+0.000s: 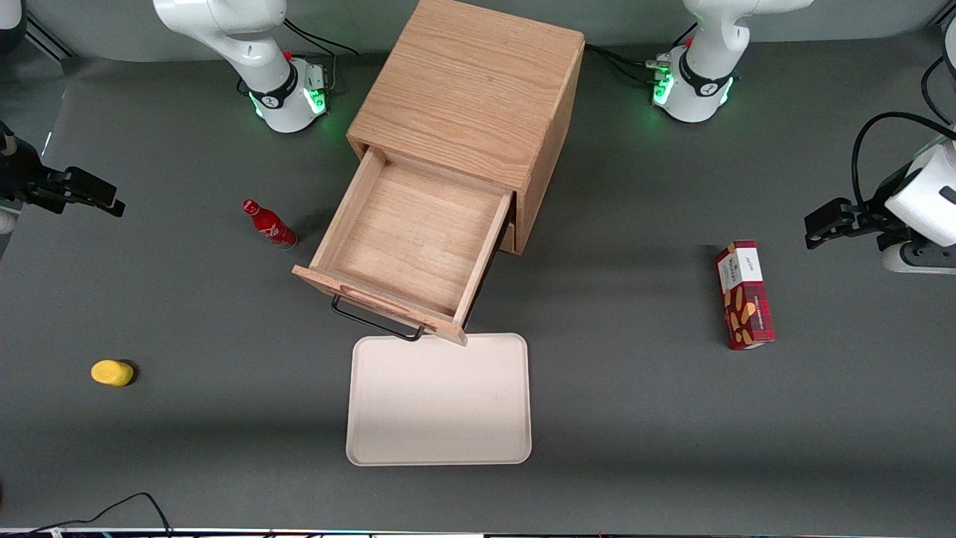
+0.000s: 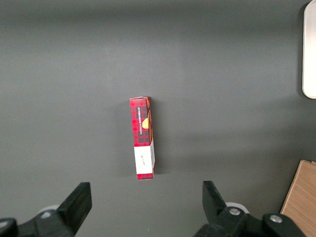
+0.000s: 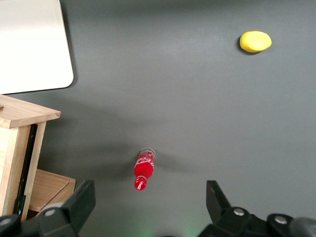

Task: Close top drawer
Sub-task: 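Move the right gripper down toward the open drawer's front panel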

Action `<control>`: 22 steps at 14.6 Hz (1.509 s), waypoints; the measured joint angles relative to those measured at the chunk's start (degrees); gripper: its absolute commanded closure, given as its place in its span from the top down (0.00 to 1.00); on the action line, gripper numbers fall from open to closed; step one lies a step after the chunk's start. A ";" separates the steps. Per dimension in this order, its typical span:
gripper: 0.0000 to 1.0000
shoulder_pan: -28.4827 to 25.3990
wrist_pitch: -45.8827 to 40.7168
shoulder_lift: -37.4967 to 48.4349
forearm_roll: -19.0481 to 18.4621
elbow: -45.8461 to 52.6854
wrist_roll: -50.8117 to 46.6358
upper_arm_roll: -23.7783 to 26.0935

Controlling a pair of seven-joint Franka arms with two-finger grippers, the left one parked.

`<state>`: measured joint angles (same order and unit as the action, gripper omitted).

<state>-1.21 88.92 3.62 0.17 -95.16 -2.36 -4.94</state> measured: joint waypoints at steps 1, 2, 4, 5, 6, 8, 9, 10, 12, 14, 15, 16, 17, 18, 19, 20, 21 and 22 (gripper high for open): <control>1.00 0.00 0.00 0.00 0.00 -0.01 -0.04 0.00; 1.00 0.00 0.00 0.00 0.00 -0.02 -0.05 0.00; 1.00 -0.01 0.00 -0.02 0.00 -0.03 -0.06 0.00; 1.00 -0.04 0.00 -0.09 -0.06 -0.04 -0.06 0.04; 1.00 -0.13 0.00 -0.24 -0.67 -0.08 -0.06 0.16; 1.00 -1.07 0.09 -0.74 -3.70 -0.08 -0.06 0.22; 1.00 -1.63 0.35 -1.08 -4.60 0.05 -0.02 0.27; 1.00 -2.11 0.92 -1.64 -5.05 0.54 0.57 0.32; 1.00 -2.80 1.18 -3.97 -5.33 3.80 4.37 0.41; 1.00 -3.09 1.18 -7.63 -5.45 8.96 8.48 0.50; 1.00 -3.11 1.18 -9.72 -5.45 11.60 10.90 0.50; 1.00 -3.12 1.19 -11.89 -5.45 14.25 13.30 0.51; 1.00 -3.18 1.18 -14.06 -5.45 16.81 15.78 0.59; 1.00 -3.43 1.19 -16.17 -5.44 19.18 18.48 0.89; 1.00 -3.85 1.20 -18.29 -5.44 21.45 21.10 1.46; 1.00 -4.26 1.19 -20.42 -5.44 23.57 23.55 2.32; 1.00 -4.55 1.19 -22.69 -5.44 25.54 25.93 3.41; 1.00 -4.63 1.19 -24.87 -5.42 27.28 27.93 4.54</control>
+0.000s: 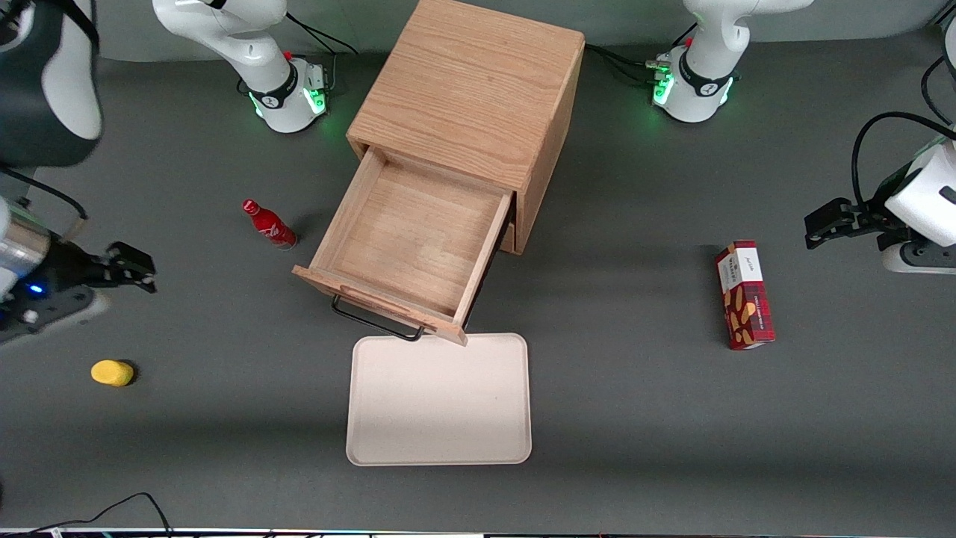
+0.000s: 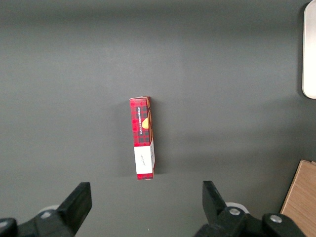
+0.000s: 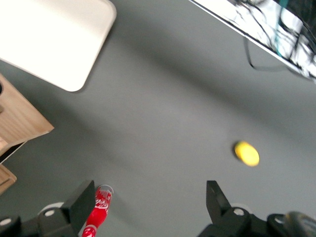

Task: Close top drawer
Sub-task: 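Move the right gripper down toward the open drawer's front panel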

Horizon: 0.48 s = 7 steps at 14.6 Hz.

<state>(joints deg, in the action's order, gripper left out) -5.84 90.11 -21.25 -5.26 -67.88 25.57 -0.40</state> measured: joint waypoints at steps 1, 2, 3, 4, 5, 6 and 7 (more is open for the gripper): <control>1.00 -0.05 0.00 -2.23 0.14 1.71 1.46 1.00; 1.00 -0.13 0.01 -4.55 0.37 3.46 2.39 1.95; 1.00 -0.16 0.03 -6.70 0.72 5.03 2.89 3.15; 1.00 -0.17 0.07 -8.75 0.90 6.47 2.96 4.85; 1.00 -0.26 0.08 -10.57 0.91 7.65 2.96 6.67; 1.00 -0.40 0.08 -12.14 0.91 8.59 2.96 8.19; 1.00 -0.49 0.10 -13.44 0.92 9.34 2.96 9.42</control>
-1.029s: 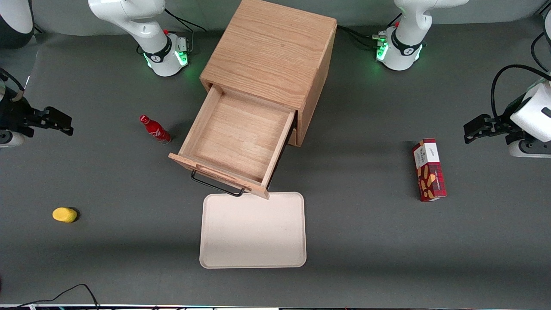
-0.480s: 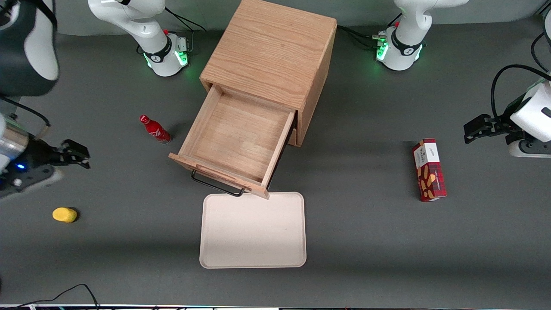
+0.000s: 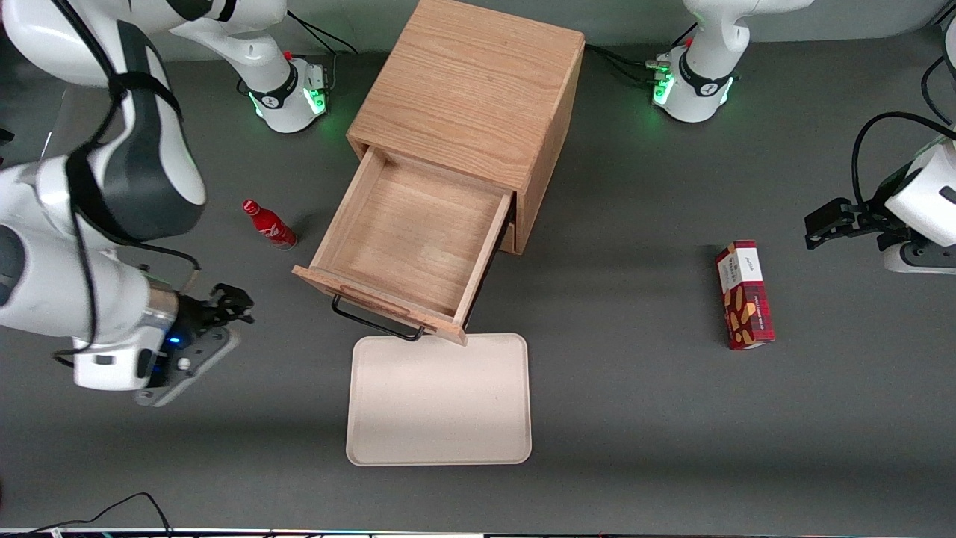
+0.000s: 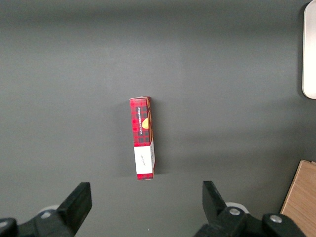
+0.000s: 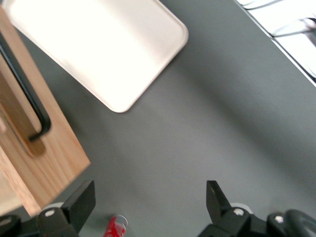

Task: Close top drawer
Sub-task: 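Move the right gripper down toward the open drawer's front panel, then bring the right gripper against the drawer front beside the black handle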

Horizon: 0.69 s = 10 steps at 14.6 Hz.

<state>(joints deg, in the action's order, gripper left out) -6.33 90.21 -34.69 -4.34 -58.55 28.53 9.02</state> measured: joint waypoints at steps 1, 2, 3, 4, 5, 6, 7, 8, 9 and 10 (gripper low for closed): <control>1.00 -0.03 0.09 -1.05 0.01 0.62 0.01 1.08; 1.00 -0.04 0.29 -2.02 0.01 1.31 0.04 2.09; 1.00 -0.05 0.51 -2.73 0.01 1.81 0.14 2.85; 1.00 -0.05 0.74 -3.26 0.02 2.21 0.38 3.44; 1.00 -0.02 0.95 -3.69 0.04 2.48 0.60 4.22; 1.00 -0.02 1.24 -4.10 0.06 2.54 0.64 5.31; 1.00 -0.11 1.74 -4.52 0.06 2.56 0.64 6.36; 1.00 -0.31 2.08 -5.01 0.07 2.57 0.64 7.15; 1.00 -0.69 2.13 -5.50 0.08 2.58 0.64 7.68; 1.00 -1.20 2.24 -6.01 0.08 2.60 0.64 8.01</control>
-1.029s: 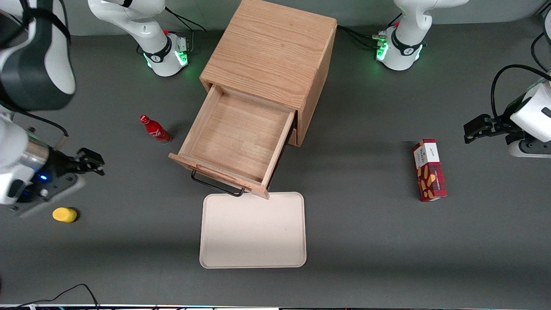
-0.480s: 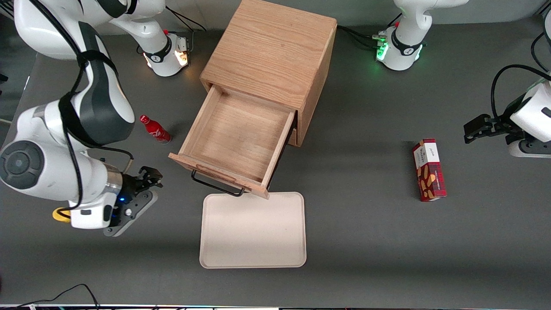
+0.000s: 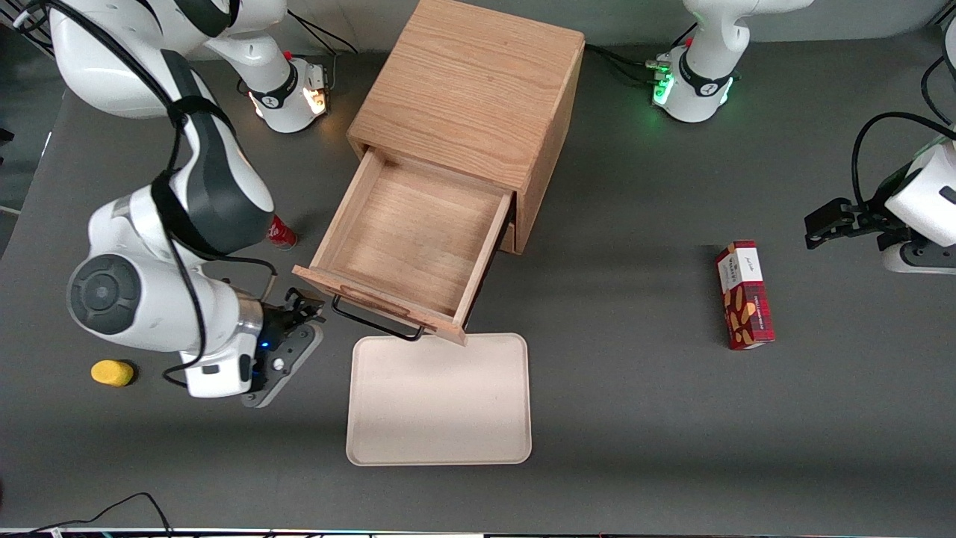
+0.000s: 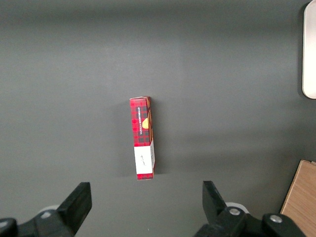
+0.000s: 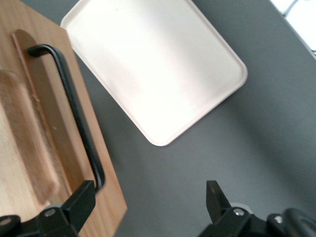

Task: Close top drawer
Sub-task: 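Bring the right gripper against the drawer front beside the black handle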

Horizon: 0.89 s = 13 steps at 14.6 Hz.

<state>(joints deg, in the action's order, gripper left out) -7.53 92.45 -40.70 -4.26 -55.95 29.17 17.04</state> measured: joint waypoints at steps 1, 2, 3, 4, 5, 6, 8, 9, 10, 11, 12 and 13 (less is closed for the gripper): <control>1.00 -0.51 0.12 -0.57 0.00 0.00 0.00 0.07; 1.00 -0.96 0.41 -1.14 0.01 0.00 0.00 0.11; 1.00 -1.36 0.83 -1.70 0.01 0.01 0.00 0.20; 1.00 -1.65 1.06 -2.24 0.01 0.02 -0.01 0.25; 1.00 -1.81 1.23 -2.70 0.03 0.03 -0.01 0.31; 1.00 -1.91 1.50 -3.12 0.04 0.04 -0.01 0.38; 1.00 -1.99 1.83 -3.70 0.24 0.04 -0.01 0.44; 1.00 -2.00 1.84 -3.86 0.50 0.04 -0.01 0.45; 1.00 -2.00 1.84 -3.99 1.03 0.04 -0.01 0.46; 1.00 -2.00 1.84 -4.09 1.46 0.04 -0.01 0.46; 1.00 -2.04 1.83 -4.22 1.73 0.05 -0.01 0.48; 1.00 -2.17 1.83 -4.39 1.83 0.04 -0.01 0.52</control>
<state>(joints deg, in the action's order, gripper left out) -9.69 94.28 -45.09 -2.43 -55.91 29.16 17.55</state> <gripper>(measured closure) 0.000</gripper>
